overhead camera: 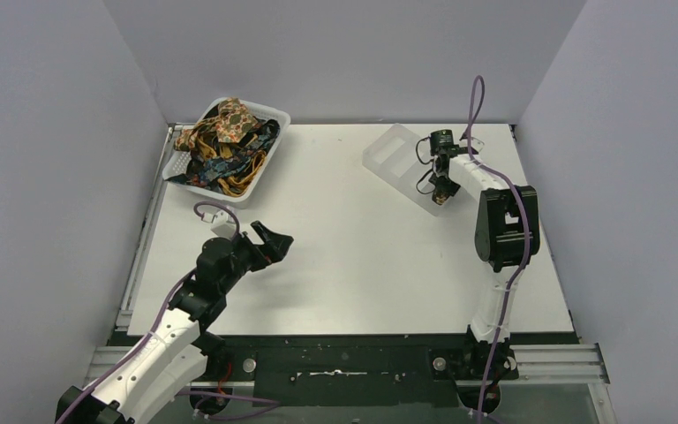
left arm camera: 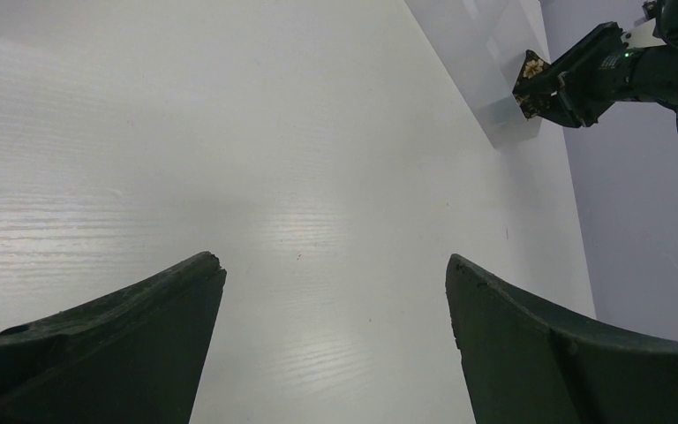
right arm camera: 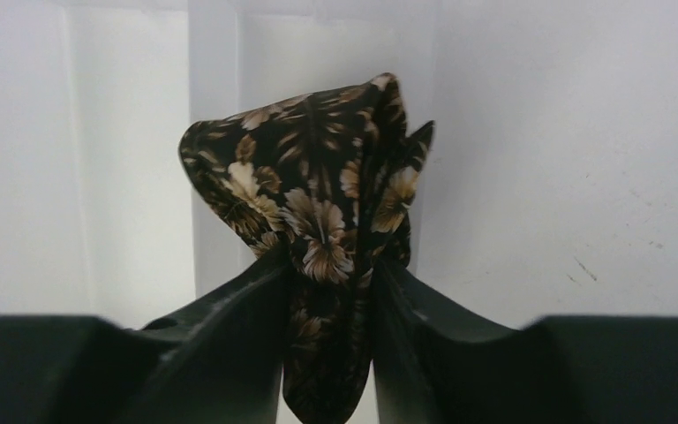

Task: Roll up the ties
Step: Place the tie in the storage box.

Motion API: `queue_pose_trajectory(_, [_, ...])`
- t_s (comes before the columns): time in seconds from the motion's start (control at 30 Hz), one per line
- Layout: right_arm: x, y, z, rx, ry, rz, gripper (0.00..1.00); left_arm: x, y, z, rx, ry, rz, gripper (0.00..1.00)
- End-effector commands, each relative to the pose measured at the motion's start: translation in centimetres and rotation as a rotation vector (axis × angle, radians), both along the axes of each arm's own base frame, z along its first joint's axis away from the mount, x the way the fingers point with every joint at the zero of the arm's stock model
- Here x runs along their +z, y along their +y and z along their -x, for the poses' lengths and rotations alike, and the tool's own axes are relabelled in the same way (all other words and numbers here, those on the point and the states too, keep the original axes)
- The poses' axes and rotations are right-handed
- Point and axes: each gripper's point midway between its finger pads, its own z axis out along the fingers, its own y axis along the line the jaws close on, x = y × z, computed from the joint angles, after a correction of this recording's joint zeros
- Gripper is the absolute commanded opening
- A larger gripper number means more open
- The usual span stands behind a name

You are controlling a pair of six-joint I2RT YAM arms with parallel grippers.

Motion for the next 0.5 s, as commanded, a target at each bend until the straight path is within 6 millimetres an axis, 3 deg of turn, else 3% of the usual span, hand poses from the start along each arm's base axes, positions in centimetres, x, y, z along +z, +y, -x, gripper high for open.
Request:
queue_pose_trajectory(0.0, [2.4,-0.3,-0.9,0.013,-0.041,0.033,0.41,0.5,-0.1,-0.3,0.000,-0.020,0.017,0.95])
queue_pose_trajectory(0.07, [2.7,-0.3,-0.9,0.014,-0.038,0.038,0.44,0.4,0.0,-0.3,0.001,-0.016,0.017,0.95])
queue_pose_trajectory(0.13, [2.8,-0.2,-0.8,0.016,-0.038,0.041,0.54,0.4,0.0,-0.3,0.001,-0.015,0.018,0.95])
queue_pose_trajectory(0.47, [4.1,0.4,-0.8,0.031,-0.035,0.066,0.68,0.3,-0.3,0.0,-0.020,-0.011,0.030,0.95])
